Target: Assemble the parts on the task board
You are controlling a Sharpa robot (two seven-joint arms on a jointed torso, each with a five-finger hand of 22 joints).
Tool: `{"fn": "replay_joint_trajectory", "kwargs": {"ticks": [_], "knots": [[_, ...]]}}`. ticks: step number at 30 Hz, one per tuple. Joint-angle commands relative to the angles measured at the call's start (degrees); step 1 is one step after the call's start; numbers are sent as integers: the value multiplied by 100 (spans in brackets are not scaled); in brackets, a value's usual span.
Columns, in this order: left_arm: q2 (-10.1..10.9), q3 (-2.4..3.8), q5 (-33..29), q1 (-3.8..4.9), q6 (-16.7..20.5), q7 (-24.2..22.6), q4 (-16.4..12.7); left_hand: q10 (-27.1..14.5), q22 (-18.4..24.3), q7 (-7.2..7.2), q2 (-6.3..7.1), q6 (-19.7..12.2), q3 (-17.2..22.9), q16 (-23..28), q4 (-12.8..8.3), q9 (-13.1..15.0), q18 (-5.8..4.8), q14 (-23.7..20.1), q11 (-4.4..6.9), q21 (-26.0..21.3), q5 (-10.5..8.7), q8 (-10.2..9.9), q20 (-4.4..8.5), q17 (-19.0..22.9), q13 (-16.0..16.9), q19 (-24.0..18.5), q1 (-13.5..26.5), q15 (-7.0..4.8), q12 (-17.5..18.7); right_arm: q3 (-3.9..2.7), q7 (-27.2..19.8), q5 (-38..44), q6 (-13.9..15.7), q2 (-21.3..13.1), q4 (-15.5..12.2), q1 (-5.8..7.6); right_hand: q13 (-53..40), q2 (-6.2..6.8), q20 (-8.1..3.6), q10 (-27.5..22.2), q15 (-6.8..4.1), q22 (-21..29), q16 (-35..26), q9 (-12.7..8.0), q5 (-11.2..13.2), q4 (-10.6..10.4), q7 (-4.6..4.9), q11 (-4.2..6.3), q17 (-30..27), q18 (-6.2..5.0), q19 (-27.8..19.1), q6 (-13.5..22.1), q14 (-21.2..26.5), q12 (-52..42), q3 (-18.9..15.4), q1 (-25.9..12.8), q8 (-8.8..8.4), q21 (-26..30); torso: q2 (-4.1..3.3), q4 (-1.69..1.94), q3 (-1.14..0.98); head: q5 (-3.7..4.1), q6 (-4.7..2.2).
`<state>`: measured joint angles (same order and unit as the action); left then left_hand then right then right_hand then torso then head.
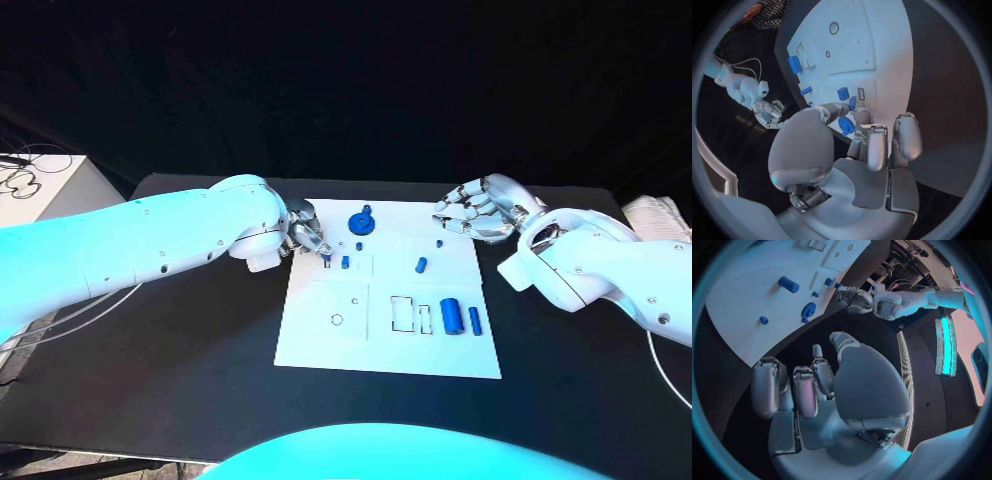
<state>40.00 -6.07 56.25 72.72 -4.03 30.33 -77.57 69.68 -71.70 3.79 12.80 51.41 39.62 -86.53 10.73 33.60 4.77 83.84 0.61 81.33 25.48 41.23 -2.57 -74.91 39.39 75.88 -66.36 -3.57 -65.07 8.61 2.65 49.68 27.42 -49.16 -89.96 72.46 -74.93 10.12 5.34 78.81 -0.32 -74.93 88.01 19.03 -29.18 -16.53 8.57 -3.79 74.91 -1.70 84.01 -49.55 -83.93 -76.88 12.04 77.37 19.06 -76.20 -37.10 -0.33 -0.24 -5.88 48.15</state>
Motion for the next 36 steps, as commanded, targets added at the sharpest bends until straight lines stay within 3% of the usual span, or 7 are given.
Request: {"fn": "replay_joint_trajectory", "kwargs": {"ticks": [1,17,36], "knots": [[-28,-5,364,-16,39,89,-30,35,-13,-9,-34,45,1109,-38,-1148,419,-38,416,10,32,45,7,-6,-771,15,49,22,-38,-37,-1,-61,52,-29,0,-6,-4,-270,26,-22,-12,-35,-847,-30,-6,-14,6,-4,14,1147,-117,150,41,-511,-23,35,-24,16,33,-10,-3,1,3,10],[-117,-72,740,-41,-128,137,-14,43,-29,-11,-32,51,1115,-40,-1153,420,-42,418,12,41,51,6,-4,-775,27,63,26,-40,-42,-1,-61,52,-37,0,-13,-5,-270,26,-22,-12,-35,-847,-30,-6,-14,6,-4,14,1147,-117,150,41,-511,-23,35,-24,16,33,-2,-6,-4,12,48],[-127,-97,678,-51,-479,167,-73,52,-29,-13,-29,56,1123,-40,-1158,422,-41,418,14,42,55,5,-1,-774,41,63,31,-42,-47,-1,-58,52,-41,-4,-11,-8,-260,38,-22,-17,-35,-844,-35,-8,-16,9,-6,15,1140,-119,147,41,-509,-18,69,-55,26,45,0,-2,-9,27,44]]}}
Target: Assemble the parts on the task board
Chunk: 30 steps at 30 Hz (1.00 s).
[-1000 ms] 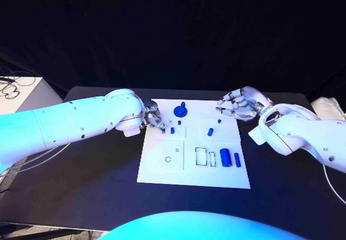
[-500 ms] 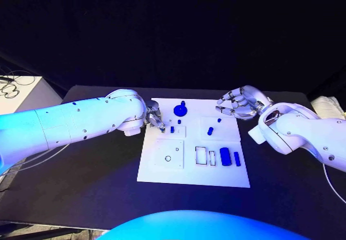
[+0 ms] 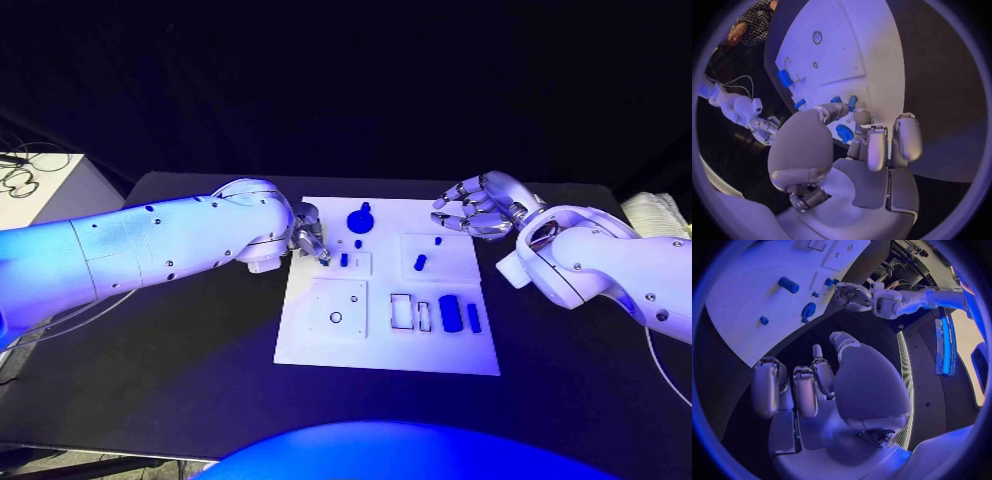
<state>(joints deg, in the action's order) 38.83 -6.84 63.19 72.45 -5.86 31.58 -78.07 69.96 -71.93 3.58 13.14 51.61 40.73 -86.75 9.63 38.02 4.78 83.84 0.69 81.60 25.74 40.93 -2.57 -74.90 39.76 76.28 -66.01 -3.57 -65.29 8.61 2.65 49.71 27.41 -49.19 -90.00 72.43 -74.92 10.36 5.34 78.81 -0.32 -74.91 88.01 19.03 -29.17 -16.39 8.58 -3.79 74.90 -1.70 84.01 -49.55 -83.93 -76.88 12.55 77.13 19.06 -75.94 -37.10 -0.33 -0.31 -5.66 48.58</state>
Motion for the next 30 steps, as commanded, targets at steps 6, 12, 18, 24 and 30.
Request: {"fn": "replay_joint_trajectory", "kwargs": {"ticks": [6,12,18,24,30], "knots": [[-9,-23,-27,-24,-309,46,-29,23,-6,8,-63,36,1012,-18,-1048,-21,-42,418,7,15,30,34,0,-774,4,23,-4,-43,-25,-1,-60,50,-38,-2,-8,-5,-262,14,-22,-17,-36,-846,-35,-8,-16,-6,-6,15,1141,-118,148,41,-509,-18,19,-31,26,20,2,1,3,10,0],[-34,-25,-29,-26,-291,48,-6,27,-22,6,-59,39,1016,-18,-1052,-20,-46,419,8,24,33,33,1,-776,12,36,1,-44,-27,-1,-61,50,-34,-3,-11,-5,-262,14,-22,-17,-36,-846,-35,-8,-16,-6,-6,15,1141,-118,148,41,-509,-18,19,-31,26,20,-1,4,2,9,2],[-68,-26,-14,-29,-242,58,47,17,-18,6,-60,41,1020,-15,-1053,-19,-45,417,8,22,34,32,2,-768,-15,32,4,-45,-13,-1,-59,50,-29,-6,-20,-6,-262,14,-22,-17,-36,-846,-35,-8,-16,-6,-6,15,1141,-118,148,41,-509,-18,19,-31,26,20,-10,-3,4,13,10],[-9,-23,26,-34,-144,55,-13,18,-14,6,-64,41,1026,-14,-1052,-19,-44,416,9,20,34,30,4,-765,-14,30,7,-45,-12,-1,-61,50,-29,-9,-22,-6,-262,14,-22,-17,-36,-846,-35,-8,-16,-6,-6,15,1141,-118,148,41,-509,-18,19,-31,26,20,-2,-3,-2,21,25],[157,19,4,-41,112,0,-199,29,-17,5,-64,43,1031,-20,-1055,-18,-45,420,10,22,35,30,5,-779,12,32,8,-46,-24,-1,-63,50,-29,-13,-22,-7,-262,14,-22,-17,-36,-846,-35,-8,-16,-6,-6,15,1141,-118,148,41,-509,-18,19,-31,26,20,4,2,7,29,34]]}}
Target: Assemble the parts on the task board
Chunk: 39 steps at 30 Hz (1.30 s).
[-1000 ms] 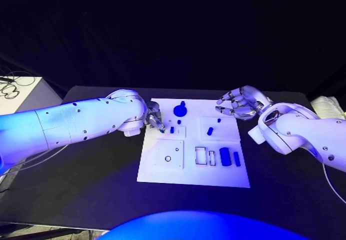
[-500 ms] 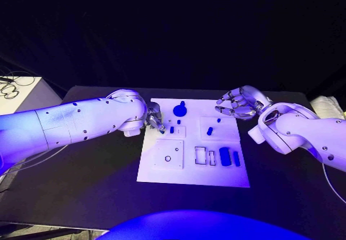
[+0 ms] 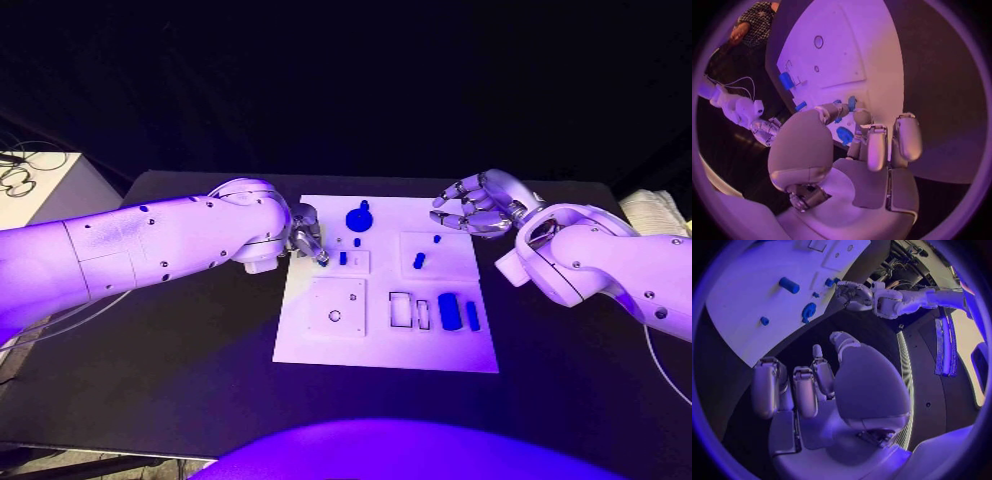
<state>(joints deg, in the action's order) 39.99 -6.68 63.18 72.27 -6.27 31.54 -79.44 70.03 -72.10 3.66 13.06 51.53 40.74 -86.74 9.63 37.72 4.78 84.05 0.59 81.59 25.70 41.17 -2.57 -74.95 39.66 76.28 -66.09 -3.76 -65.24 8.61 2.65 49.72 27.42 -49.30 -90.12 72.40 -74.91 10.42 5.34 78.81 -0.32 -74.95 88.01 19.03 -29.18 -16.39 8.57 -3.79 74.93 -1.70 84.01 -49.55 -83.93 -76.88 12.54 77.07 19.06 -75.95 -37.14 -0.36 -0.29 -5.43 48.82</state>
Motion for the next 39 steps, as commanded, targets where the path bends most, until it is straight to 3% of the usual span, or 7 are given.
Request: {"fn": "replay_joint_trajectory", "kwargs": {"ticks": [1,7,17,28,39], "knots": [[63,11,-6,-23,203,-9,-87,23,1,-3,-57,52,1030,-20,-1055,12,-45,400,20,23,39,6,4,-775,22,33,16,-27,-29,-1,-63,49,-30,-2,-10,-5,-263,8,-22,-17,-36,-843,-35,-8,-16,-6,-6,15,1138,-119,148,41,-510,-18,19,-25,26,20,9,5,4,7,9],[150,50,-37,-25,472,-64,-188,44,-13,-7,-52,60,1037,-22,-1063,14,-48,401,24,30,42,7,7,-779,59,44,17,-29,-47,-1,-64,49,-32,-4,-9,-8,-263,8,-22,-17,-36,-843,-35,-8,-16,-6,-6,15,1138,-119,148,41,-510,-18,19,-25,26,20,9,8,3,6,19],[143,61,-36,-52,577,-90,-166,42,-18,-8,-51,62,1039,-23,-1064,14,-49,402,24,32,42,7,7,-782,52,48,18,-29,-44,-1,-60,30,-39,-6,-9,-11,-263,8,-22,-17,-36,-843,-35,-8,-16,-6,-6,15,1138,-119,148,41,-510,-18,19,-25,26,20,2,6,-2,4,30],[51,57,-6,-136,507,-112,-44,45,-20,-9,-48,66,1045,-21,-1068,15,-49,401,25,34,41,6,9,-777,52,50,21,-31,-43,-1,-56,25,-50,-4,-3,-13,-263,8,-22,-17,-36,-843,-35,-8,-16,-6,-6,15,1138,-119,148,41,-510,-18,19,-25,26,20,1,2,-2,1,58],[-45,40,56,-156,483,-154,38,42,-29,-10,-48,67,1048,-19,-1069,15,-51,400,26,39,40,5,9,-773,41,57,22,-32,-37,-1,-55,25,-54,1,-1,-14,-263,8,-22,-17,-36,-843,-35,-8,-16,-6,-6,15,1138,-119,148,41,-510,-18,19,-25,26,20,2,3,2,4,68]]}}
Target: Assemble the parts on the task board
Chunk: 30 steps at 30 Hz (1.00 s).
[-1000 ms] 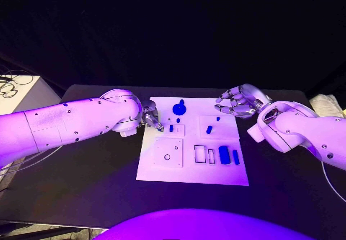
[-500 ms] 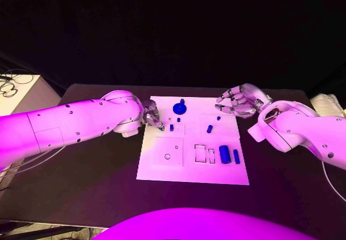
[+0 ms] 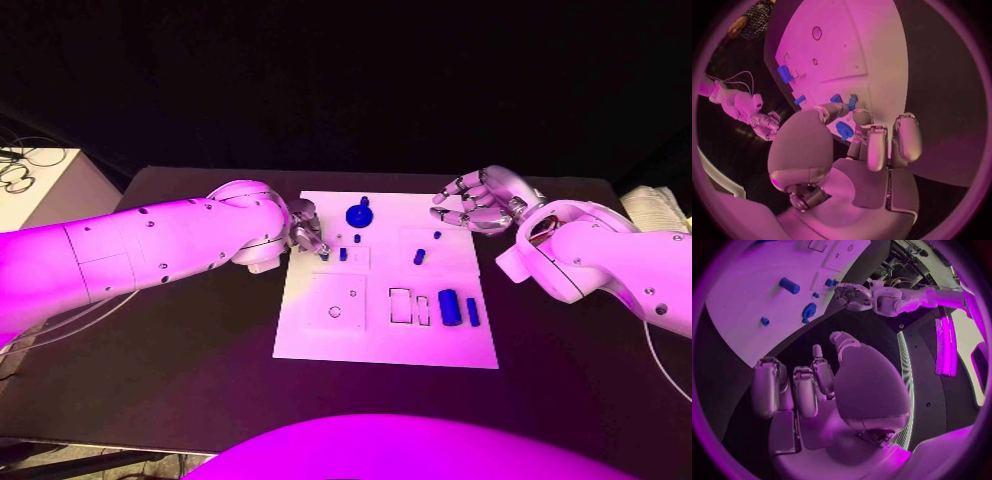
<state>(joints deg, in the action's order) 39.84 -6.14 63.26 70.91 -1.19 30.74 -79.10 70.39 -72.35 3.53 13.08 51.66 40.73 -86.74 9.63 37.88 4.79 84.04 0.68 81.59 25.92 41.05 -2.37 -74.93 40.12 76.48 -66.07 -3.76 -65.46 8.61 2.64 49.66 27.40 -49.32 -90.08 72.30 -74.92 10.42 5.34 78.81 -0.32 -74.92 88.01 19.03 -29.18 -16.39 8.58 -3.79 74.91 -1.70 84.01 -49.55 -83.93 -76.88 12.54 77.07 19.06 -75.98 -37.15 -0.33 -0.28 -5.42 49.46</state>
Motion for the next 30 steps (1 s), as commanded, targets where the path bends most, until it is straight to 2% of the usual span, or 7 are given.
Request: {"fn": "replay_joint_trajectory", "kwargs": {"ticks": [1,30], "knots": [[-34,-14,59,-22,-25,-76,6,6,-5,3,-50,54,1048,-20,-1069,-1,-52,400,16,39,18,16,-11,-775,-5,36,20,-33,-15,-1,-54,31,-53,2,-6,-4,-261,8,-22,-17,-36,-846,-35,-8,-16,-6,-6,16,1140,-119,148,41,-510,-18,20,-25,26,23,4,1,0,4,6],[10,-15,141,-23,-378,-38,-27,24,-18,-1,-38,64,1073,-29,-1088,1,-55,407,21,47,17,10,-6,-797,35,47,22,-37,-28,0,-52,31,-56,1,-2,-6,-270,23,-24,-5,-37,-852,-34,-10,-17,-1,-8,17,1143,-117,151,42,-510,-33,70,-49,38,18,8,4,-1,0,47]]}}
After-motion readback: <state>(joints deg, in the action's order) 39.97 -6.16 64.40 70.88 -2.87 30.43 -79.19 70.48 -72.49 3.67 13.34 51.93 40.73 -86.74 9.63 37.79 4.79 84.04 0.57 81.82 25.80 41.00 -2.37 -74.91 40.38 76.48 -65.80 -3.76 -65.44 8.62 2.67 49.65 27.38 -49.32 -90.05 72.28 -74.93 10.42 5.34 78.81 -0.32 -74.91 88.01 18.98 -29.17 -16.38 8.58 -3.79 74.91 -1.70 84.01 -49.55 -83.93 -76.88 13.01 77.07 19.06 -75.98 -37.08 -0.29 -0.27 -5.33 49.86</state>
